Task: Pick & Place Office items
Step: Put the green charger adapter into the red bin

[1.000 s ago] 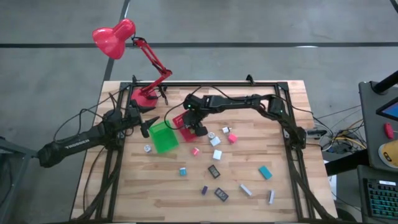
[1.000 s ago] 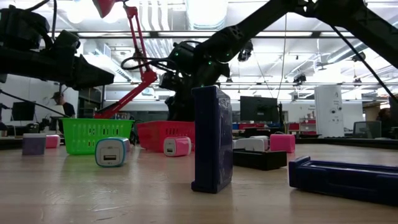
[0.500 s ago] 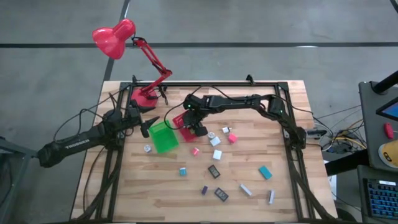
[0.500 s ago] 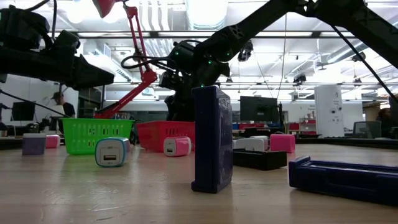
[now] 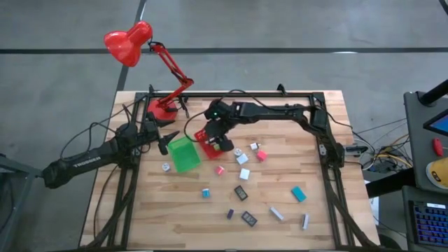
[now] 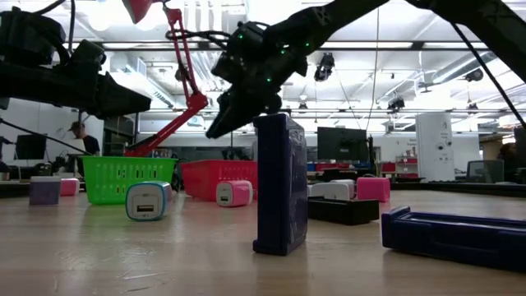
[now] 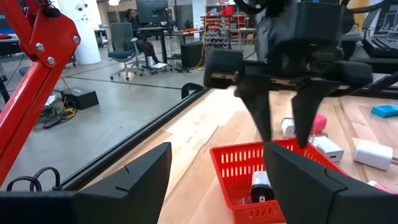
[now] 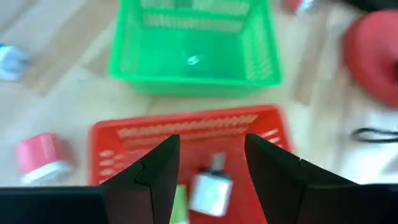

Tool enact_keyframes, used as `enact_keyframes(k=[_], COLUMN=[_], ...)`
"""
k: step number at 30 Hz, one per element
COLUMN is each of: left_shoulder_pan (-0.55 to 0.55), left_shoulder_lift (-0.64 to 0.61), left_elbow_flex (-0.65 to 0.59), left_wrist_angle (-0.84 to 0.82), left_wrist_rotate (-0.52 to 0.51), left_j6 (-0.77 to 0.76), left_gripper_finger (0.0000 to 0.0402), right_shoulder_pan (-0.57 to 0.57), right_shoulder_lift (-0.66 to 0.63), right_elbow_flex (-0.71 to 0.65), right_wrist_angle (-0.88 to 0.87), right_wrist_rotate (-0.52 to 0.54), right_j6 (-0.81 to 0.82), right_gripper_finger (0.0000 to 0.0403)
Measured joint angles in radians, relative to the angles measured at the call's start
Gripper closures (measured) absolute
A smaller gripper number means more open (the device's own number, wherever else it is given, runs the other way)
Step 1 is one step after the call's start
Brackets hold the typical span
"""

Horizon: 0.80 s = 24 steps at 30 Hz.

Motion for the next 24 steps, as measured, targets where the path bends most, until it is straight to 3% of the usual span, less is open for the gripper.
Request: enact_keyframes(k=[12,24], left_shoulder_pan=[0.0,0.0], left_shoulder_lift=[0.001,0.006], left_elbow_flex=[0.0,0.0], left_wrist_angle=[0.0,0.002], left_wrist_rotate=[0.0,0.0], left_j6=[0.0,0.0], left_gripper_finger=[0.0144,0.0144], right_shoulder_pan=[-0.017,-0.009], right_shoulder_lift=[-0.144,-0.445], right_elbow_flex=[-0.101,-0.58], right_wrist_angle=[-0.074,0.279], right_wrist_rotate=[-0.005,0.064], right_j6=[0.025,0.2], right_gripper_finger=[0.0227,0.0229])
